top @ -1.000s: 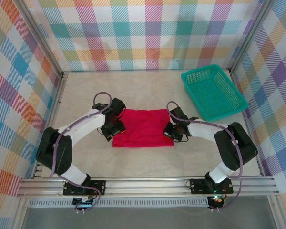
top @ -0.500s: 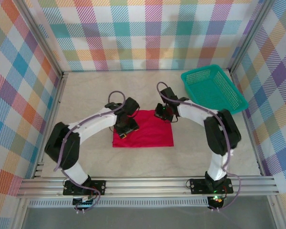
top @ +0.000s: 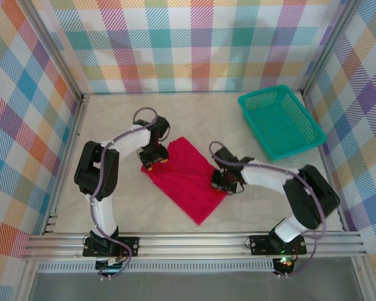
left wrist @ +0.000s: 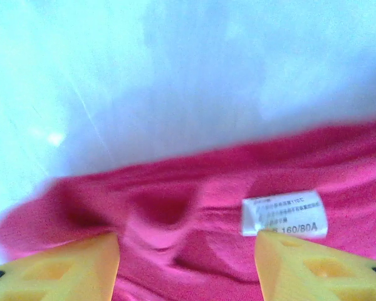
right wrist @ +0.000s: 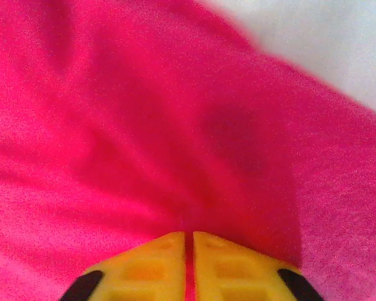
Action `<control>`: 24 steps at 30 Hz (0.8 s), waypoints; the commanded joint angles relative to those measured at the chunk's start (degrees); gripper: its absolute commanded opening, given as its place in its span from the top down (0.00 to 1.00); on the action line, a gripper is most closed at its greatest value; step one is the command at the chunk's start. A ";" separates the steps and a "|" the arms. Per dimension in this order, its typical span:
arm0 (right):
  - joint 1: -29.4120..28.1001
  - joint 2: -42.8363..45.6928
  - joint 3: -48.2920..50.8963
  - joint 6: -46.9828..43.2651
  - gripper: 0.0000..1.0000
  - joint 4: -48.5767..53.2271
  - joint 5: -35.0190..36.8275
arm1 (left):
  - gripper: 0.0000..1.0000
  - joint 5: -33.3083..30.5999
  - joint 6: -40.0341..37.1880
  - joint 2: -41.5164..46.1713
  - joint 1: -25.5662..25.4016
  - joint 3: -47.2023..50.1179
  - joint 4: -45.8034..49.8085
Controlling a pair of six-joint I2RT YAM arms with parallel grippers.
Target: Fold the inside-out t-shirt
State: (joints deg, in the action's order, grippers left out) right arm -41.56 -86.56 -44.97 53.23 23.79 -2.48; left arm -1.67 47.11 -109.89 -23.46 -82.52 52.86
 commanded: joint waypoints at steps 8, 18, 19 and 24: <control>0.38 -9.03 -21.53 -11.31 0.76 1.64 2.30 | 0.40 -1.27 -6.88 2.05 0.17 -8.56 7.16; 4.27 -31.28 -37.23 -9.72 0.85 9.36 1.34 | 0.40 -1.19 -6.18 -3.21 1.11 -5.04 2.89; 4.35 -30.53 -34.85 -8.79 0.85 8.52 1.42 | 0.40 -1.48 -6.24 -4.86 1.44 -6.20 2.69; 2.04 -23.02 -20.78 -2.35 0.85 3.19 -0.77 | 0.41 0.67 -7.15 -12.42 1.95 -13.20 0.43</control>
State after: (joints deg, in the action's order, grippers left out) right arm -37.47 -112.01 -72.05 46.22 23.24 -2.59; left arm -2.00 41.06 -119.44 -22.02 -92.01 54.48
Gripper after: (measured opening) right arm 0.146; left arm 0.596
